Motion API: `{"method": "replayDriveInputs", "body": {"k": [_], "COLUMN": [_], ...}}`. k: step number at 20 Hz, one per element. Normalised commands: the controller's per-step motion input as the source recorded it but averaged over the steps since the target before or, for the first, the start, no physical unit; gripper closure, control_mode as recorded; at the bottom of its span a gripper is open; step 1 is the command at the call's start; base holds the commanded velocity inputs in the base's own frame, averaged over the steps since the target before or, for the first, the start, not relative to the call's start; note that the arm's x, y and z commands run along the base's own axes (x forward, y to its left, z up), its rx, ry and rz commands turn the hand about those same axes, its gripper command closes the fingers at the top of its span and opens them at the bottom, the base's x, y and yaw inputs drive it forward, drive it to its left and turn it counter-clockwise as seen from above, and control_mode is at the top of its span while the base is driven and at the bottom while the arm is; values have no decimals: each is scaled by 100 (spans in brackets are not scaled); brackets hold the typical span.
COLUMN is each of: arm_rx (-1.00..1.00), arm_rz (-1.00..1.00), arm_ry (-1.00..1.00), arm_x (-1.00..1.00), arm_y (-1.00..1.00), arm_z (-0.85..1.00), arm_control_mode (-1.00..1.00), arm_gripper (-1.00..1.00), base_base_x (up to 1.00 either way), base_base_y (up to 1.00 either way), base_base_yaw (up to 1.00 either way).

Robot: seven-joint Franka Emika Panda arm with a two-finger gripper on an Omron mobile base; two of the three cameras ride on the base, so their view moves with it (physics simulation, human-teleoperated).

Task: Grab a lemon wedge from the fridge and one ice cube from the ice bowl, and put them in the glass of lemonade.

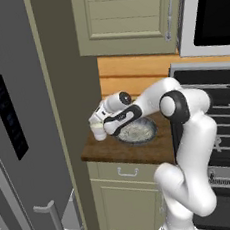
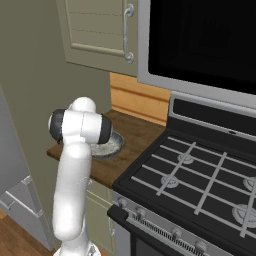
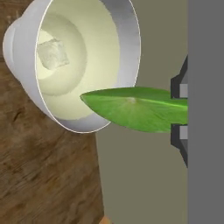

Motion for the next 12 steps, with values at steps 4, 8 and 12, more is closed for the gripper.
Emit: {"method": "replayDriveInputs", "body": {"k": [4,8,12], "arm_rx": [-2,0,-1], "arm_rz": [0,0,0], "arm_ry": [0,0,0], "arm_x": [22,8,-19], "arm_y": [-30,-4,0], "arm_z": [-34,-14,14], "arm_control_mode": [-100,-100,-100], "arm_gripper": [100,100,100], "base_base_x": [0,0,0], "base_base_y": [0,0,0], "base_base_yaw": [0,0,0]}}
